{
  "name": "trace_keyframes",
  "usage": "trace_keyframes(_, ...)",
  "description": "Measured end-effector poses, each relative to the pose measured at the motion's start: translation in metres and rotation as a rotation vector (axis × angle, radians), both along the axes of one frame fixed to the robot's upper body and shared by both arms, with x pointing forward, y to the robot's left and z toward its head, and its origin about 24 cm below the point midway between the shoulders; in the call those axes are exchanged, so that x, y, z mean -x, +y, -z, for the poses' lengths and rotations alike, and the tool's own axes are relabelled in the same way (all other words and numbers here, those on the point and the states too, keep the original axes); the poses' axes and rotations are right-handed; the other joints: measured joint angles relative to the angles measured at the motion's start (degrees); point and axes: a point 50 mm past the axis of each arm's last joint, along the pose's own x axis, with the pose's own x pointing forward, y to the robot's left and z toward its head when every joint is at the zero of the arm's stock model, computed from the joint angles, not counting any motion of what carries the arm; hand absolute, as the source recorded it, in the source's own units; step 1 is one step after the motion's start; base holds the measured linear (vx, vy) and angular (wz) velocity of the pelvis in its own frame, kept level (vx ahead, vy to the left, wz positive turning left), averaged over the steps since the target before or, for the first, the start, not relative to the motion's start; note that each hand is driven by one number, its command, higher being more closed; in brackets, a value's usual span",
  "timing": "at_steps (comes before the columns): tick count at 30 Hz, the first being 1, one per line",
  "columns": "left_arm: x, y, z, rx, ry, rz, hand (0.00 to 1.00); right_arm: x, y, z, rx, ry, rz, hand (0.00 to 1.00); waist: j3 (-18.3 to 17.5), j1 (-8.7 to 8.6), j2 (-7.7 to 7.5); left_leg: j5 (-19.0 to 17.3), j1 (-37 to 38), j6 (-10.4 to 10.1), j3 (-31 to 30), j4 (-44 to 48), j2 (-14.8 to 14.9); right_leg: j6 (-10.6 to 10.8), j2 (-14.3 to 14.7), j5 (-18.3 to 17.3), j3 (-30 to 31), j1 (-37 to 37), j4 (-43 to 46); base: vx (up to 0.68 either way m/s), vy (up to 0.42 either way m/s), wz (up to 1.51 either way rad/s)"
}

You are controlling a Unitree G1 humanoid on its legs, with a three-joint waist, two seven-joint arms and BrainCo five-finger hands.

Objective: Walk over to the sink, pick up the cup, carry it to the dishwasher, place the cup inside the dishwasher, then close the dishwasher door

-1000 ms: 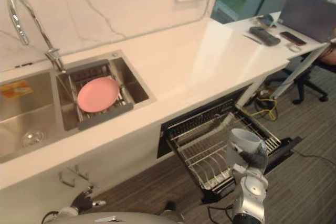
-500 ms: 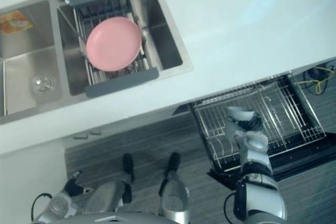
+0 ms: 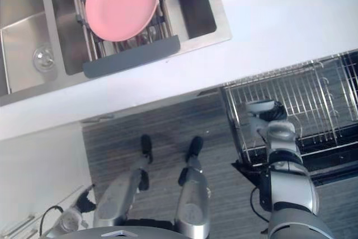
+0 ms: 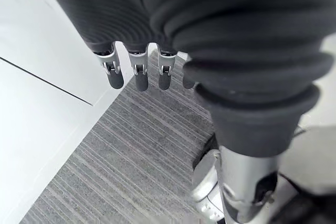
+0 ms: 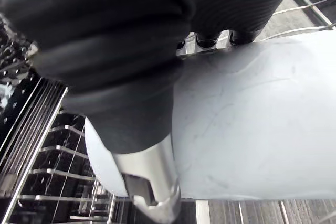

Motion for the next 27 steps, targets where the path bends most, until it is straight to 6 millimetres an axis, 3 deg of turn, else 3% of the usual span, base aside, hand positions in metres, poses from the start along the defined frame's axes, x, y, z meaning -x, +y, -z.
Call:
trace_keyframes(6, 0.001, -0.017, 0.002, 0.016, 0.004, 0.095, 0.00, -0.020, 0.008, -0.027, -0.010, -0.088, 0.006, 1.00, 0.89, 0.26, 1.91, 1.19, -1.85, 0.27, -1.67, 0.00, -0.28, -0.07, -0.23, 0.11, -1.47, -1.01, -0.01, 0.06, -0.026, 0.13)
trace_keyframes(7, 0.001, -0.020, 0.002, 0.022, 0.005, 0.109, 0.00, -0.024, 0.008, -0.035, -0.013, -0.111, 0.005, 0.00, 1.00, 0.37, 2.15, 1.24, -1.87, 0.23, -1.69, 0.00, -0.28, -0.08, -0.23, 0.14, -1.47, -1.03, -0.01, 0.04, -0.033, 0.00)
trace_keyframes(18, 0.004, -0.026, 0.003, 0.015, -0.021, 0.126, 0.00, -0.040, 0.016, -0.066, -0.124, -0.296, 0.038, 0.00, 1.12, 0.64, 2.50, 1.90, -1.36, -0.74, -2.69, -0.01, 0.02, -0.53, -0.01, 0.51, -1.43, -0.61, -0.01, 0.03, -0.038, -0.01)
trace_keyframes(24, 0.005, -0.026, 0.005, 0.007, -0.001, 0.093, 0.00, -0.036, 0.021, -0.070, -0.182, -0.446, 0.038, 0.00, 1.12, 0.42, 2.49, 1.37, 1.77, -1.32, -1.77, -0.06, 0.24, -0.43, 0.16, 0.35, -1.28, 2.63, -0.43, 0.02, -0.038, -0.03)
trace_keyframes(27, 0.007, -0.023, 0.006, -0.002, 0.018, 0.053, 0.00, -0.028, 0.030, -0.055, -0.206, -0.497, 0.016, 0.00, 0.89, 0.01, 1.99, 0.89, 3.54, -1.50, -1.23, -0.19, 0.53, -0.12, 0.48, 0.14, -1.04, 4.38, -0.85, 0.04, -0.056, -0.08)
